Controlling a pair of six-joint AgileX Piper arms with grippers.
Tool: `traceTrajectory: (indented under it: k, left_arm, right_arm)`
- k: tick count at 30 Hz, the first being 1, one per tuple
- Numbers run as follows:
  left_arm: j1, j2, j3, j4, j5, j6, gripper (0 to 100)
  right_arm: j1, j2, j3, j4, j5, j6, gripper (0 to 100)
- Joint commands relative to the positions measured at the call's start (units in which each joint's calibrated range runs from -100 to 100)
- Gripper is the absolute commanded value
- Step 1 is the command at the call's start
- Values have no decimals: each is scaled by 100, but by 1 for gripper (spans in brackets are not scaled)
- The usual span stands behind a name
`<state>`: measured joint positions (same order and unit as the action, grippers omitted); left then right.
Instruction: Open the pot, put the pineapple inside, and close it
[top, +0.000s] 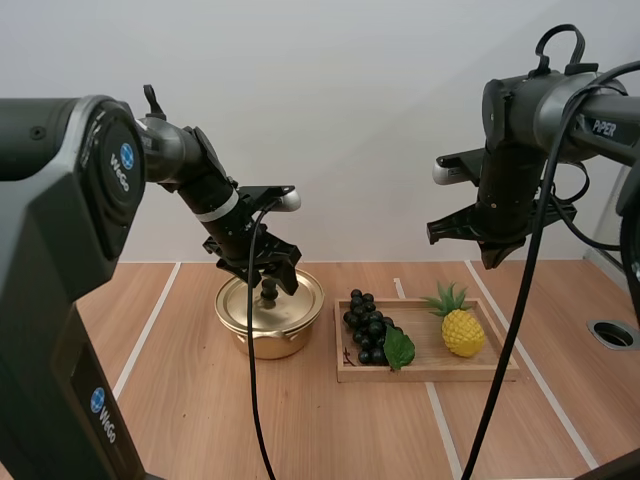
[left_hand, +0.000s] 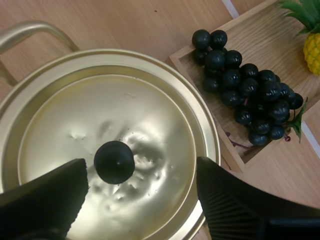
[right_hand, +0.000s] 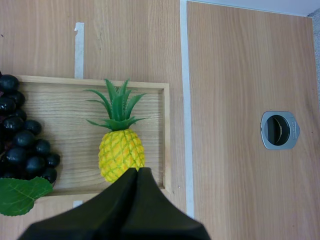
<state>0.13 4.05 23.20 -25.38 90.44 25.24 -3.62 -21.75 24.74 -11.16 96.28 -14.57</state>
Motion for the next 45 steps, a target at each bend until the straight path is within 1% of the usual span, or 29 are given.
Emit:
traceTrajectory:
  k: [1, 15, 25, 37, 39, 43, 45]
  left_arm:
    - [-13, -5, 9, 58, -273, 26, 100]
    - [-14, -5, 9, 69, -696, 140, 100]
    - [-14, 471, 9, 26, -581, 140, 100]
    - [-14, 495, 9, -26, -719, 257, 100]
    - [-14, 495, 9, -26, -719, 257, 79]
    - [-13, 505, 9, -26, -719, 205, 23]
    - [-13, 505, 9, -14, -719, 177, 1]
  right_arm:
    - [-27, -39, 11, -13, 55, -32, 0]
    - [-27, -39, 11, 190, 55, -32, 0]
    - [-27, -39, 11, 239, 55, -41, 0]
    - [-27, -39, 11, 254, 55, -149, 0]
    - [-27, -39, 11, 254, 55, -149, 0]
    - [-27, -39, 11, 254, 55, -149, 0]
    - [-27, -39, 11, 254, 55, -149, 0]
